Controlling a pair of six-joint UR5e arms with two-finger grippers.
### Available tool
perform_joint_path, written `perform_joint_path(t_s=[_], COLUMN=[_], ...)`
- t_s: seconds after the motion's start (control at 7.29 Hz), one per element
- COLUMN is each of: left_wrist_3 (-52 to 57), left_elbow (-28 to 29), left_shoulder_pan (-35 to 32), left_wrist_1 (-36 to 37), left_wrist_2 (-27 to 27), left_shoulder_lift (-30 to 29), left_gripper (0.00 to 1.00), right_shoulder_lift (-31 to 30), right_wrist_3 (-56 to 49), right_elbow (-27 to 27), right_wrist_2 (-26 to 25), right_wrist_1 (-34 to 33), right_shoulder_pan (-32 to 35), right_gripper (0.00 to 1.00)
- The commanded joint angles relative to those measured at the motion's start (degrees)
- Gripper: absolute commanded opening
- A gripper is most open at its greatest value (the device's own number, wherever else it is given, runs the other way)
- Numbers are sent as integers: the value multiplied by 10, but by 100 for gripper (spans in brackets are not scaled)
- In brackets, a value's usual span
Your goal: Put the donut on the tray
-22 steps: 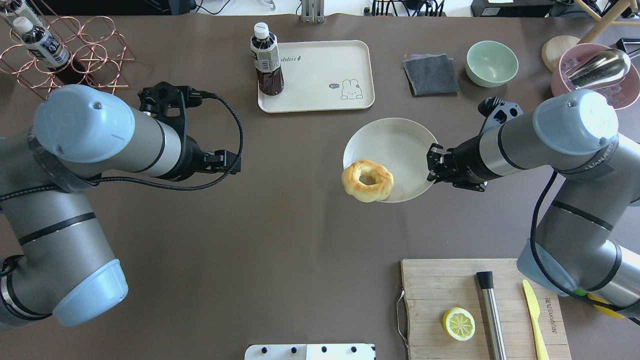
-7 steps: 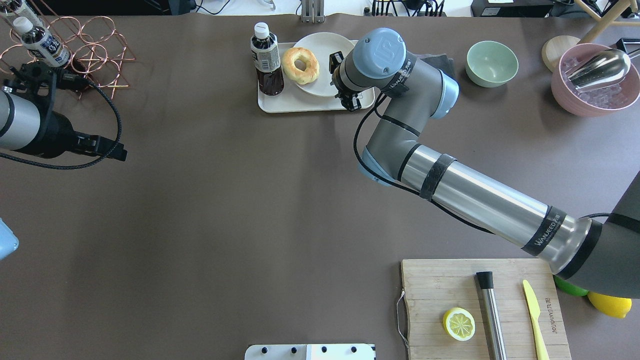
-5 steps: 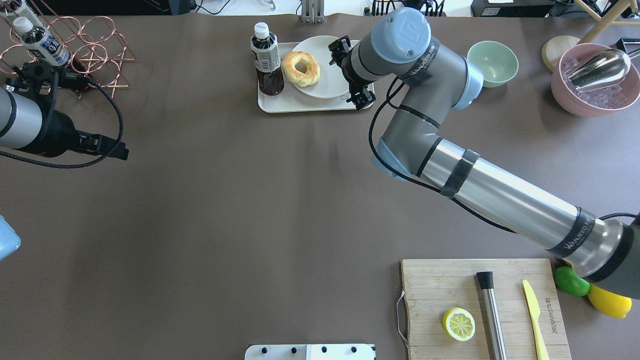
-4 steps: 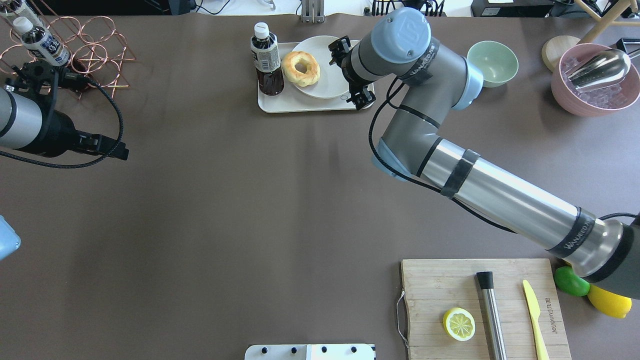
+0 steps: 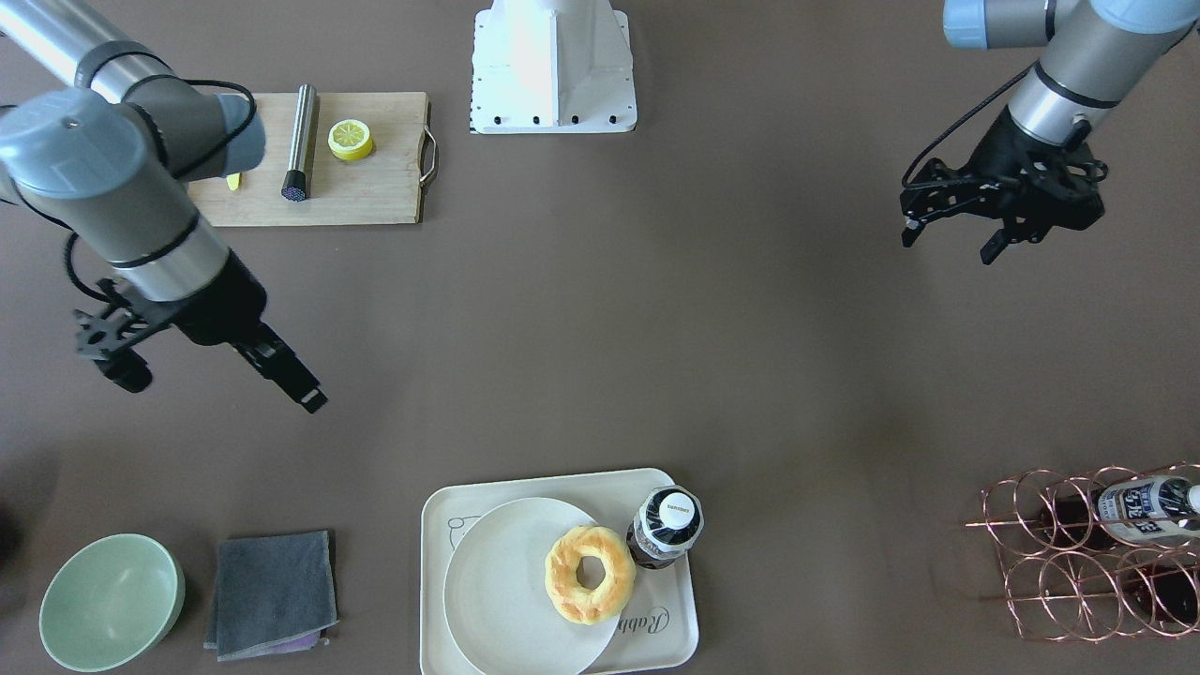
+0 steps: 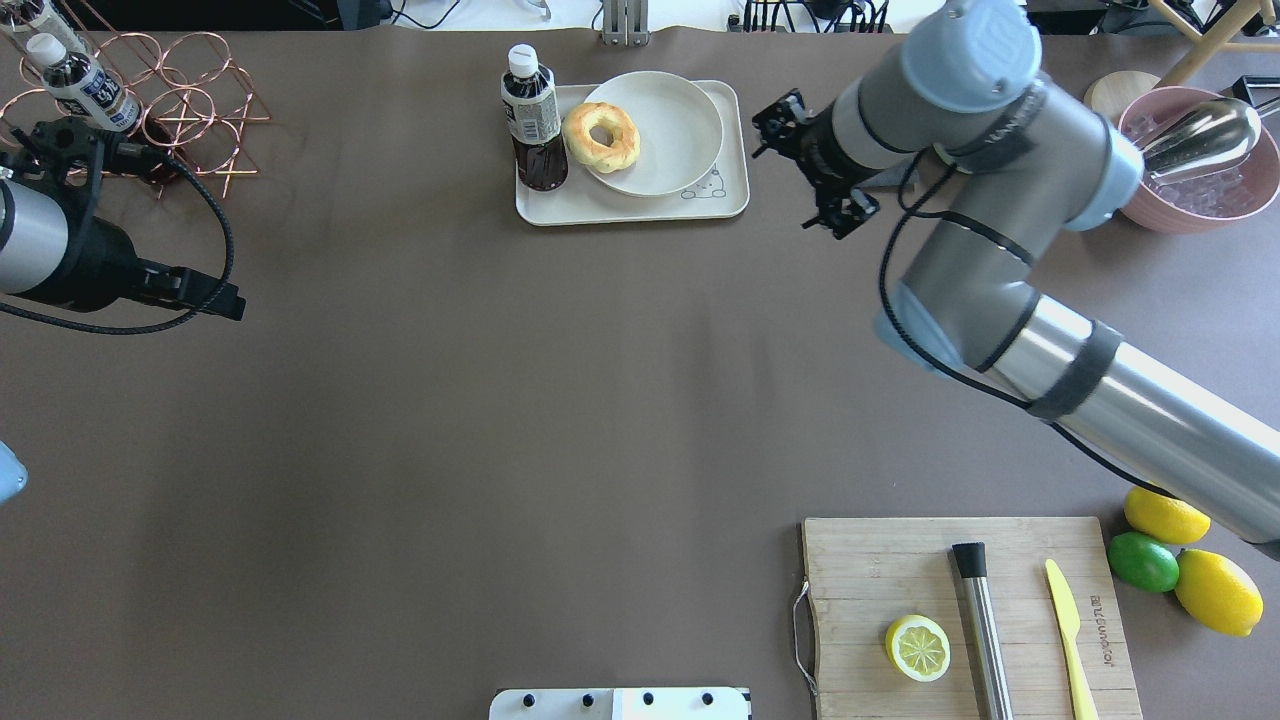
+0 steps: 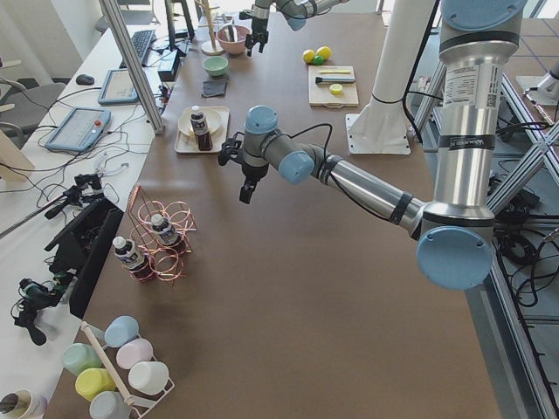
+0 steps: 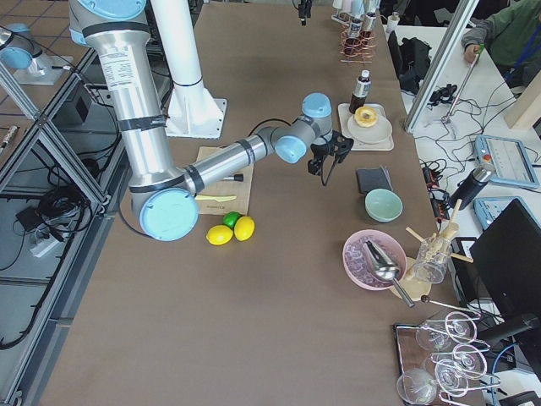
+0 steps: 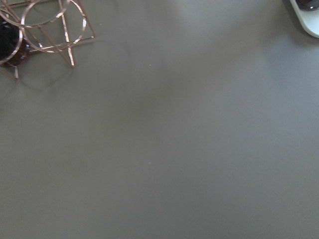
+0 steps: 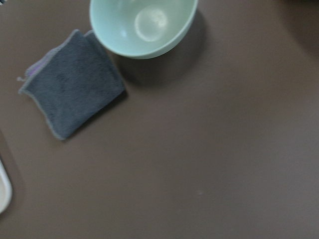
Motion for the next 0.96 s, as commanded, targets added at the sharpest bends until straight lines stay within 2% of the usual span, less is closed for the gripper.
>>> perform_joint_path(t_s=[0.0,0.14,0.27,0.41,0.55,0.82], left_wrist_3=[202,256,304,336,365,371], left_elbow=[85,115,136,162,186,249], left_shoulder_pan=[-141,-176,-218,-242,-254,-255], left_wrist_1=[5,5,9,15,32,33], left_wrist_2=[-63,-63,-63,-62,-59,-30], left_shoulder_lift=[12,14,33,34,38,31], left_gripper=[98,98,98,98,98,98], right_shoulder_lift=[-174,-231,-245,-234,-224,-226], right_wrist_3=[-319,-485,-660,-814,-903,-919], right_elbow=[25,16,14,20,14,14], right_wrist_2=[18,20,20,19,18,18], right_wrist_1=[-1,-6,-83,-196,-256,-271], right_shoulder_pan=[101,165,253,331,373,396], right_gripper=[100,100,100,100,100,100])
